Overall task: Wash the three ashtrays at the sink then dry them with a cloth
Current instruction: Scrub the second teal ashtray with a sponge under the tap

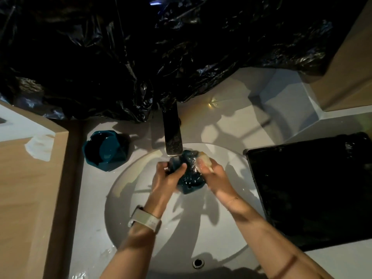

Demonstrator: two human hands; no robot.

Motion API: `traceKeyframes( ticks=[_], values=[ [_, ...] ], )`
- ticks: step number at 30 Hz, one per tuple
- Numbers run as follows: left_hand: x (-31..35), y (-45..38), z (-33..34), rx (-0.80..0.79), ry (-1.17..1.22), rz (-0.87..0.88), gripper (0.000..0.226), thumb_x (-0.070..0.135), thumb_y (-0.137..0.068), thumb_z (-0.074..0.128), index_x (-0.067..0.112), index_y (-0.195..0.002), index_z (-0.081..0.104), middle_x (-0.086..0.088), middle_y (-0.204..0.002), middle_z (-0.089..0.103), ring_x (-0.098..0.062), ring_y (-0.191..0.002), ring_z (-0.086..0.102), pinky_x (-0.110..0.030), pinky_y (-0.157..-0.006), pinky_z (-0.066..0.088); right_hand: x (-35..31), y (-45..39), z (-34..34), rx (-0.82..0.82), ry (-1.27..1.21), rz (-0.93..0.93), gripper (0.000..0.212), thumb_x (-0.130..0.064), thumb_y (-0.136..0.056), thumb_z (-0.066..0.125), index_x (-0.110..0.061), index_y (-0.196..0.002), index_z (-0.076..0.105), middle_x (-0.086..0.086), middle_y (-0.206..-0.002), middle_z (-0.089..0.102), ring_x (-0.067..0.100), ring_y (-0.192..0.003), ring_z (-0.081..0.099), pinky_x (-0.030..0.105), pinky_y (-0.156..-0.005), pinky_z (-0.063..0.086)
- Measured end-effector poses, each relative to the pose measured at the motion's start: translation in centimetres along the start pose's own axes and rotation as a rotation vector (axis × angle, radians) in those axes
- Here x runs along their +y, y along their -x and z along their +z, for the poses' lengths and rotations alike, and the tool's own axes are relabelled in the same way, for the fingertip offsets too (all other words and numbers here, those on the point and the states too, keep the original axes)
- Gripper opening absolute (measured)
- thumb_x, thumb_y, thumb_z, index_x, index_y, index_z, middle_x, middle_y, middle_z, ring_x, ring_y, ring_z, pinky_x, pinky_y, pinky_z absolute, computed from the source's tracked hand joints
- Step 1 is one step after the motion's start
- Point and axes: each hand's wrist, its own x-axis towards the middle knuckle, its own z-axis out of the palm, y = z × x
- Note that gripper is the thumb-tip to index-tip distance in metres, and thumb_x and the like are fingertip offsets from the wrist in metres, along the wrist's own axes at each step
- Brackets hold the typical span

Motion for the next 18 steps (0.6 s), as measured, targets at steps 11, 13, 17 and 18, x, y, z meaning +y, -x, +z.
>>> traceKeyframes(
  ticks=[11,13,17,18],
  values=[
    [1.7,-0.5,0.0,0.087,-0.425,0.049,0.038,0.058,-0.095,0.047,0.031,-0.119,0.059,0.007,-0.104,0.065,-0.021,-0.1,0.061,-0.034,-0.089,0.046,-2.0,2.0,1.3,0.167,0.952,-0.272,0.029,-0.005,-0.088,0.056,-0.002,-0.117,0.052,0.018,-0.094,0.067,0.037,-0.083,0.067,0.033,-0.065,0.048],
    [1.3,0.0,0.3,0.122,-0.472,0.05,0.032,0.055,-0.097,0.046,0.031,-0.115,0.059,0.005,-0.103,0.067,-0.024,-0.099,0.062,-0.034,-0.086,0.046,-1.8,1.8,1.1,0.062,0.938,-0.066,0.031,-0.014,-0.094,0.046,-0.006,-0.124,0.047,0.016,-0.106,0.066,0.035,-0.1,0.063,0.034,-0.077,0.046],
    [0.0,1.3,0.5,0.085,-0.459,0.032,0.032,0.051,-0.098,0.047,0.03,-0.12,0.059,0.004,-0.111,0.067,-0.02,-0.104,0.061,-0.035,-0.096,0.047,-1.5,0.1,0.3,0.025,0.964,-0.178,0.032,-0.024,-0.088,0.056,-0.012,-0.118,0.054,0.013,-0.103,0.068,0.035,-0.097,0.063,0.034,-0.074,0.045],
    [0.0,1.5,0.5,0.083,-0.43,0.031,0.033,0.051,-0.098,0.048,0.031,-0.121,0.058,0.004,-0.113,0.067,-0.02,-0.105,0.06,-0.036,-0.098,0.047,-1.4,0.0,0.3,0.01,0.903,-0.201,0.03,-0.025,-0.088,0.058,-0.011,-0.116,0.057,0.014,-0.101,0.068,0.035,-0.096,0.063,0.033,-0.073,0.044]
  ],
)
